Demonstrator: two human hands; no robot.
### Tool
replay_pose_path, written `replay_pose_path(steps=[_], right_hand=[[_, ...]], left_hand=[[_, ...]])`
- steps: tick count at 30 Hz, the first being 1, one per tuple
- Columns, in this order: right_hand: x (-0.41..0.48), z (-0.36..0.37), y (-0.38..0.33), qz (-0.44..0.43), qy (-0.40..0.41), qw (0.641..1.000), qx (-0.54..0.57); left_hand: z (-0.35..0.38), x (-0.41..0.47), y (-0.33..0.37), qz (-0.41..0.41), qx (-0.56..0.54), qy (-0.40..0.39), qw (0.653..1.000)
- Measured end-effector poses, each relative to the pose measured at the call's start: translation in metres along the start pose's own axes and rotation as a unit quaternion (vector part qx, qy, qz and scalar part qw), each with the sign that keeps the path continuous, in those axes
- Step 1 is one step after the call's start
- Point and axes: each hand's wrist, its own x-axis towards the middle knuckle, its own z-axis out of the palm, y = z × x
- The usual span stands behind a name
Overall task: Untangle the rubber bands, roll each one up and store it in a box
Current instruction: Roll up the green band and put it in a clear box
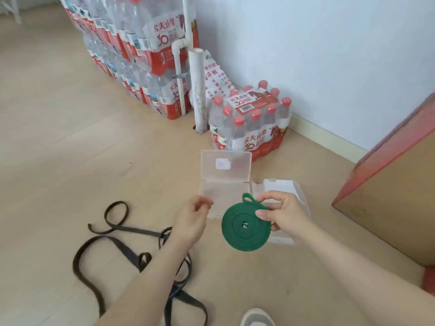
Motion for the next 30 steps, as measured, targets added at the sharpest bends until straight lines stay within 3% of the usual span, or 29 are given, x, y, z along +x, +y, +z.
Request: replay_pose_path(steps=[2,5,6,8,12,16,19,24,25,27,29,30], right_hand=[[0.016,-0.005,0.016,0.032,0.031,0.999,0.016],[0.035,-0.01,0.032,0.057,0.062,0.995,0.053],[0.039,-0.009,0.035,0.063,0.067,0.994,0.065],[0.045,-0.004,0.039,0.069,0.074,0.991,0.089],[0.053,0.01,0.045,0.084,0.077,0.982,0.15],[0.055,0.016,0.046,0.095,0.08,0.972,0.201],[0.05,0.006,0.052,0.103,0.094,0.962,0.234],[0.03,-0.004,0.078,0.132,0.111,0.948,0.267],[0.026,-0.004,0.082,0.136,0.111,0.948,0.267],[0.019,-0.003,0.088,0.143,0.107,0.949,0.259],[0.017,0.0,0.091,0.143,0.105,0.951,0.252],[0.017,0.001,0.092,0.141,0.105,0.953,0.248]], left_hand=[[0.019,0.019,-0.037,0.034,0.197,-0.096,0.975],[0.035,0.025,-0.087,0.069,0.428,-0.224,0.873],[0.031,0.025,-0.099,0.05,0.472,-0.224,0.851],[0.018,0.028,-0.113,0.024,0.501,-0.161,0.85],[0.015,0.049,-0.099,0.127,0.43,0.023,0.894],[0.032,0.079,-0.083,0.109,0.484,-0.008,0.868],[0.033,0.07,-0.09,0.117,0.497,0.027,0.859],[0.025,0.022,-0.074,0.03,0.493,-0.079,0.866],[0.02,0.016,-0.066,0.018,0.468,-0.069,0.881],[0.008,0.015,-0.056,-0.009,0.36,0.044,0.932],[-0.008,0.035,-0.059,-0.086,0.177,0.186,0.963],[-0.015,0.047,-0.062,-0.144,0.037,0.204,0.968]])
